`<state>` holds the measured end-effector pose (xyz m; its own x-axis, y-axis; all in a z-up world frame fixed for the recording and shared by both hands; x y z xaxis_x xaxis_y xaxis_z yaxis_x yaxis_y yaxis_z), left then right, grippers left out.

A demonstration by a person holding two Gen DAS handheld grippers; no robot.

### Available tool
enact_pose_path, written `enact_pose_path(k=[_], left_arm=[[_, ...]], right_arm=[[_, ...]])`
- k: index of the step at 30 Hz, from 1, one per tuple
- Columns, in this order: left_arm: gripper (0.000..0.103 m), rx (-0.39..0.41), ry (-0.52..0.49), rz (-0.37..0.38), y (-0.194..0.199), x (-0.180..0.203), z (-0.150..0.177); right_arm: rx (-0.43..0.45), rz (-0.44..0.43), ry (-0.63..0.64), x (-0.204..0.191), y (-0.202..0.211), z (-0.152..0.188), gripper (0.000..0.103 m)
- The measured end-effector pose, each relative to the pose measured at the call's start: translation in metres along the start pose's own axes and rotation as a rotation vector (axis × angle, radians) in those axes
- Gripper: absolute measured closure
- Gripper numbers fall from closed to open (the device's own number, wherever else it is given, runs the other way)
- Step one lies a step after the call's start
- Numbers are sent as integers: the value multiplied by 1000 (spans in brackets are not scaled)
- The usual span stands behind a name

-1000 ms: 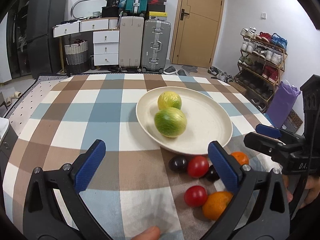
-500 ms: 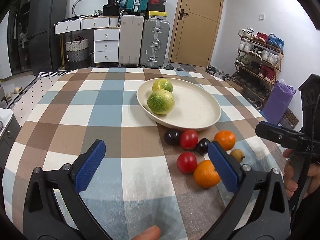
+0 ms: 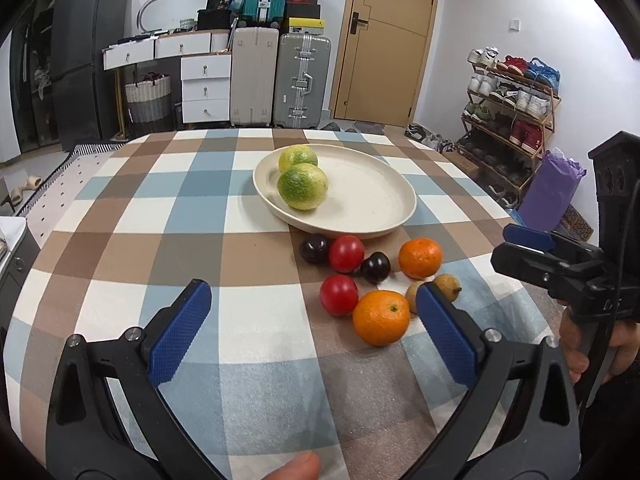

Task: Organize fruits
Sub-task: 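Withdraw both tools from the plate back toward the remaining fruits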

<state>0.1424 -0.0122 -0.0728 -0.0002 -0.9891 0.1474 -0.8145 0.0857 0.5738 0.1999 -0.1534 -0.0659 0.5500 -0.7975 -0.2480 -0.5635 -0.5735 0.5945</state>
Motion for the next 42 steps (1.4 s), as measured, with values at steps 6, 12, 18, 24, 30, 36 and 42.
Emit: enact_pose_path(k=[6, 12, 18, 24, 30, 36, 42], left_arm=[[1, -21, -7, -2, -2, 10, 5], [1, -50, -36, 0, -11, 23, 11], [1, -69, -57, -10, -17, 29, 15], [1, -86, -54, -8, -21, 29, 17], [1, -101, -49, -13, -24, 28, 18], [1, -118, -60, -7, -29, 29, 20], [1, -126, -59, 1, -31, 30, 21]], right_arm=[[-40, -27, 47, -6, -6, 3, 0], [-92, -11, 89, -5, -17, 8, 0], [-139, 6, 55, 6, -26, 18, 0], [-146, 13, 52, 8, -27, 19, 0], [-187, 5, 59, 6, -33, 26, 0], [-224, -2, 87, 0, -38, 34, 4], [-252, -24, 90, -4, -43, 39, 15]])
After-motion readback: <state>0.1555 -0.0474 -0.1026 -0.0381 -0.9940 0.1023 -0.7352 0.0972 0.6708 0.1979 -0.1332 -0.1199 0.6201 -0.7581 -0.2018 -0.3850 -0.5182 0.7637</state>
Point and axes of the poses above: each gripper's, at about its wrist camera, not at the fingertips, and y roughly against the way its jaws point, x to its right, z to its underside, the point moved 8 cm from there along -y, roughly the way its jaws point, and after that the axes turned 2 degrees about x, right-handed, at the moved point
